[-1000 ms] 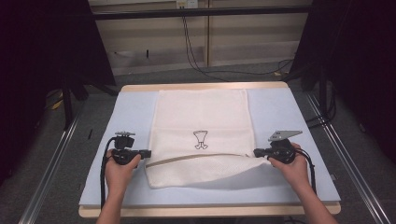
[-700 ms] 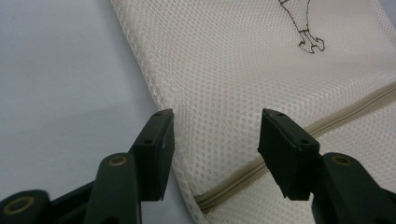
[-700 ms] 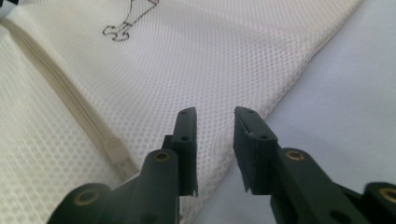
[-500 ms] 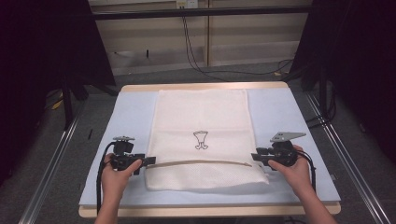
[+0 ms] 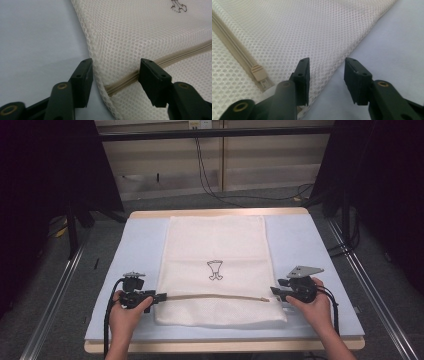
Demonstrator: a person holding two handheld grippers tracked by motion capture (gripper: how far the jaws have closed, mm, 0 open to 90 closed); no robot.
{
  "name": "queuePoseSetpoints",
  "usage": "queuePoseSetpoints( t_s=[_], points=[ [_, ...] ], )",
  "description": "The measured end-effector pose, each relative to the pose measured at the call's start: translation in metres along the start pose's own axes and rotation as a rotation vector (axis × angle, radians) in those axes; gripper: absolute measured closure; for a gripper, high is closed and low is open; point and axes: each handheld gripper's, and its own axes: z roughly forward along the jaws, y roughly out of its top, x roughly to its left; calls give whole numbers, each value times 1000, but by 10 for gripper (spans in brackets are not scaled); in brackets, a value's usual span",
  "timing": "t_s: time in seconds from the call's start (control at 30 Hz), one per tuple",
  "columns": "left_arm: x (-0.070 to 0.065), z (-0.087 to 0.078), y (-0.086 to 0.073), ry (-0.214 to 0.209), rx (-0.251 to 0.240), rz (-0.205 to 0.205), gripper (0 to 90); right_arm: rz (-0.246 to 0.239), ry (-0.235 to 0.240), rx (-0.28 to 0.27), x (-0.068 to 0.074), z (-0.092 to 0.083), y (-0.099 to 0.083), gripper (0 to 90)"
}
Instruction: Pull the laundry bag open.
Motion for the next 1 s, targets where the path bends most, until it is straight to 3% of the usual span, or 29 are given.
queuePoseSetpoints(
  t_s=[0.07, 0.13, 0.23, 0.4, 0.5, 0.53, 0.6, 0.67, 0.73, 0.8, 0.83, 0.87, 1.0],
  points=[
    [-2, 0, 0, 15, 3, -2, 490, 13, 7, -4, -2, 2, 0, 575],
    [-3, 1, -1, 42, 3, 9, 565, 15, 1, 11, -1, 4, 0, 592],
    [-3, 1, -2, 29, -2, 3, 642, 46, 46, 14, -1, 6, 0, 694],
    [-7, 2, -1, 18, 5, 8, 761, 88, 60, 7, 0, 6, -2, 842],
    [-5, -5, 2, 16, 19, -16, 855, 122, 69, 1, -3, 5, 0, 878],
    [-5, -5, 2, 16, 19, -16, 860, 132, 59, -6, -4, 4, 0, 881],
    [0, -15, 3, -40, 12, -49, 867, 162, 60, -40, -8, -1, 2, 883],
    [0, -18, 3, -40, 5, -46, 871, 183, 78, -75, -11, -6, 3, 883],
    [1, -18, 4, -25, 15, -37, 871, 170, 88, -65, -8, -7, 3, 883],
    [3, -17, 2, -20, 22, -61, 871, 164, 97, -35, -5, -3, 1, 882],
    [6, -18, 1, -31, 34, -55, 871, 155, 103, -22, -3, -1, 0, 882],
    [6, -18, 0, -34, 20, -75, 871, 152, 104, -15, -2, 0, 0, 882],
    [10, -21, -1, -36, 19, -79, 870, 148, 113, -9, 0, 1, 0, 880]
  ],
)
